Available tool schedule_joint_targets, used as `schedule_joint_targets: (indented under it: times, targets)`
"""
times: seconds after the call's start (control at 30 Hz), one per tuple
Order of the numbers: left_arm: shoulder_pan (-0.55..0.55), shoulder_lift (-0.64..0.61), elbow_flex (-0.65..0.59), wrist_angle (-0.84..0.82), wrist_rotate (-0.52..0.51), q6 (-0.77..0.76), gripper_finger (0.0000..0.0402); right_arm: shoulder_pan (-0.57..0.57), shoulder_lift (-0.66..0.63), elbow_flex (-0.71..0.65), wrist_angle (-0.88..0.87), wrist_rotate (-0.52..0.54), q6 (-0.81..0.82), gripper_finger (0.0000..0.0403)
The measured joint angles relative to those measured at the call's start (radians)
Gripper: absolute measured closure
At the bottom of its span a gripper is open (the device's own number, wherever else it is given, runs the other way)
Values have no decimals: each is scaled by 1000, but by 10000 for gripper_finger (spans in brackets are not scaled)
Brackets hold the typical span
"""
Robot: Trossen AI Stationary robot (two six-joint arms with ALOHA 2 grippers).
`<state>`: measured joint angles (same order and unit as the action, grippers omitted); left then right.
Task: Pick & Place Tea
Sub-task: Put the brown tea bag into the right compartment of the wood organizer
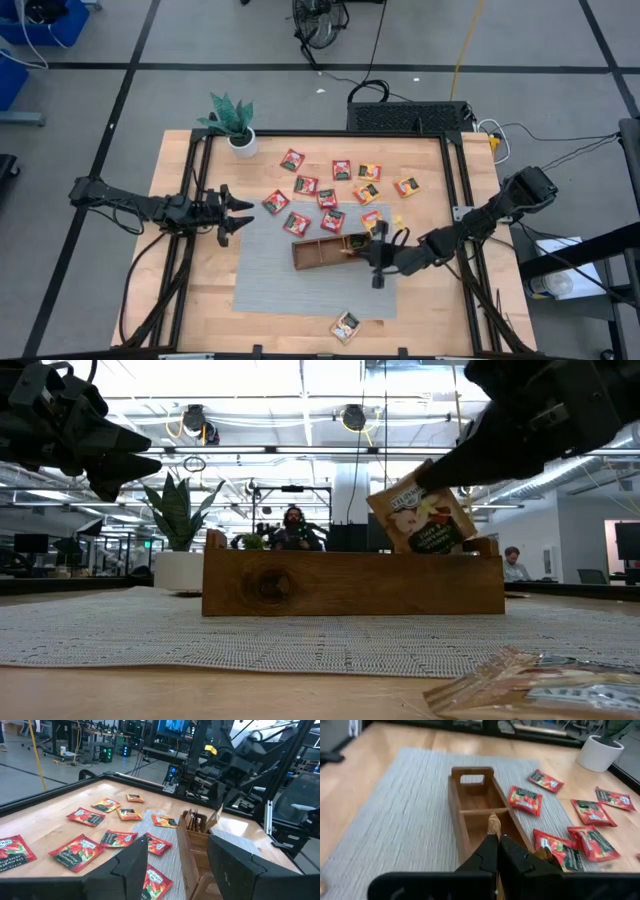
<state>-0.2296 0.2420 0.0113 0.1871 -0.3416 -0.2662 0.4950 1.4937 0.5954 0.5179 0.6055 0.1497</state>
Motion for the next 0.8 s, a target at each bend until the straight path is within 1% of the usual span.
schedule_joint_targets:
  times: [0.17, 0.3, 0.43, 0.6, 0.8]
  targets:
    - [0, 0, 0, 0, 0, 0, 197, 0, 0, -92, 149, 6, 49, 403]
    - [0, 0, 0, 0, 0, 0, 197, 11, 0, -150, 208, 78, 63, 403]
    - [0, 0, 0, 0, 0, 0, 197, 11, 0, -193, 276, 78, 74, 403]
    - [0, 0, 0, 0, 0, 0, 197, 11, 0, -214, 321, 73, 61, 403]
    - [0, 0, 0, 0, 0, 0, 197, 11, 0, -215, 332, 71, 55, 403]
